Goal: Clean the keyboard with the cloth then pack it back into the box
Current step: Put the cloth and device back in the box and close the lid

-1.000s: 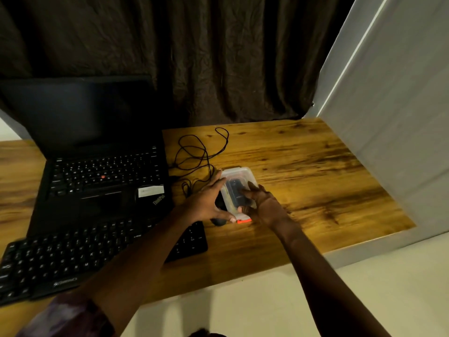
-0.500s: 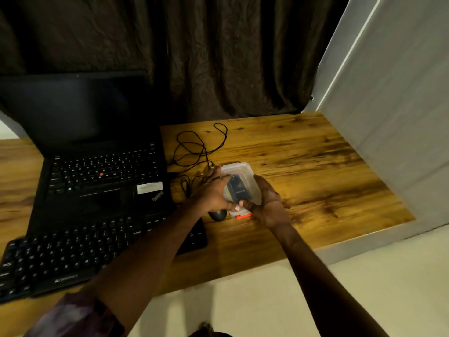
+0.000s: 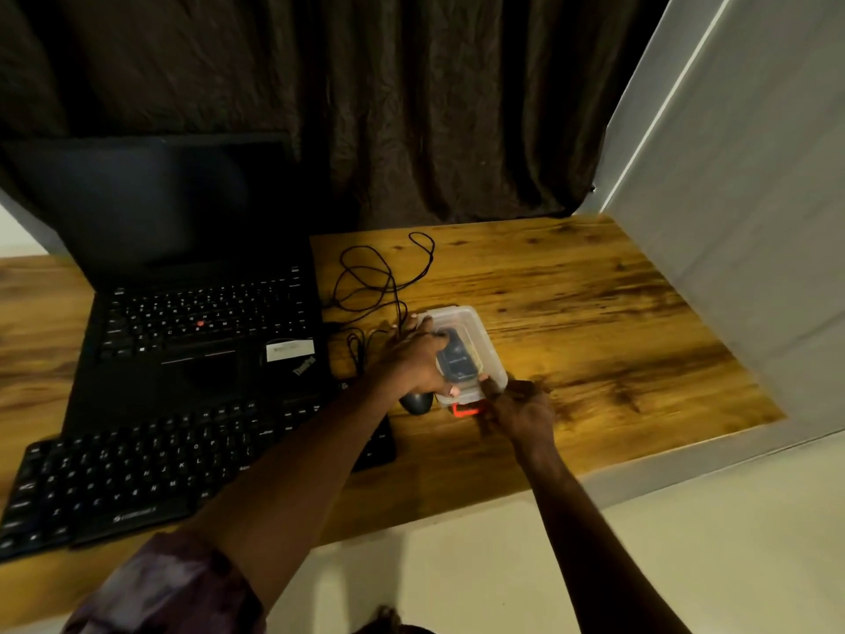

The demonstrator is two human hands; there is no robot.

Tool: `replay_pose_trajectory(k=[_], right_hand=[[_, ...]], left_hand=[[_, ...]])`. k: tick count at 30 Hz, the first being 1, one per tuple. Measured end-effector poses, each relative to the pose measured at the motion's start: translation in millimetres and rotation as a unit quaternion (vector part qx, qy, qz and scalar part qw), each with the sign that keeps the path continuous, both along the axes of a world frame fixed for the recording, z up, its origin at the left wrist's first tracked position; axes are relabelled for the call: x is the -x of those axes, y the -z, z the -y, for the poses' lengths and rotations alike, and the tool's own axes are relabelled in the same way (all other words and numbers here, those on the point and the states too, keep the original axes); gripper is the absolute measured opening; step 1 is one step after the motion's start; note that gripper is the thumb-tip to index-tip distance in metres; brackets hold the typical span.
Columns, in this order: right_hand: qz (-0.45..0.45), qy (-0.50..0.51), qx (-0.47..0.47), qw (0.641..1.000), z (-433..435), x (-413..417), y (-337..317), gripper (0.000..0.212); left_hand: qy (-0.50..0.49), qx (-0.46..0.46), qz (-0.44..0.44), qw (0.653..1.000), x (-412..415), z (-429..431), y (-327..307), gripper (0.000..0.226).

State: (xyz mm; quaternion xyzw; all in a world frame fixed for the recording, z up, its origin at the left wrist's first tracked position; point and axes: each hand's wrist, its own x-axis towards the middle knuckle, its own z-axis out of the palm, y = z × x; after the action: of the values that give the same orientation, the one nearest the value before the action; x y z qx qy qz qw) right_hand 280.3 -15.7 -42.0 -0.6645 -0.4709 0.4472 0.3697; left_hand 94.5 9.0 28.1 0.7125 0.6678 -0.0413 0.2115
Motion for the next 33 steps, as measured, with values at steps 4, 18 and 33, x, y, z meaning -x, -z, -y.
replay_pose_trajectory(k=[4, 18, 33], right_hand=[[-0.022, -0.022, 0.008, 0.999, 3.4, -1.9, -5.2, 0.059], [0.226, -0.202, -0.197, 0.932, 0.5, -32.4, -22.0, 0.067], [0.327, -0.263, -0.107, 0.902, -26.0, -19.2, -43.2, 0.046]], left_hand=[[-0.005, -0.004, 0.005, 1.000, -0.3, -3.2, 5.6, 0.103], [0.003, -0.020, 0.005, 1.000, -0.7, -6.6, 8.7, 0.102], [-0.056, -0.086, 0.113, 0.988, 9.0, -5.9, 10.1, 0.085]])
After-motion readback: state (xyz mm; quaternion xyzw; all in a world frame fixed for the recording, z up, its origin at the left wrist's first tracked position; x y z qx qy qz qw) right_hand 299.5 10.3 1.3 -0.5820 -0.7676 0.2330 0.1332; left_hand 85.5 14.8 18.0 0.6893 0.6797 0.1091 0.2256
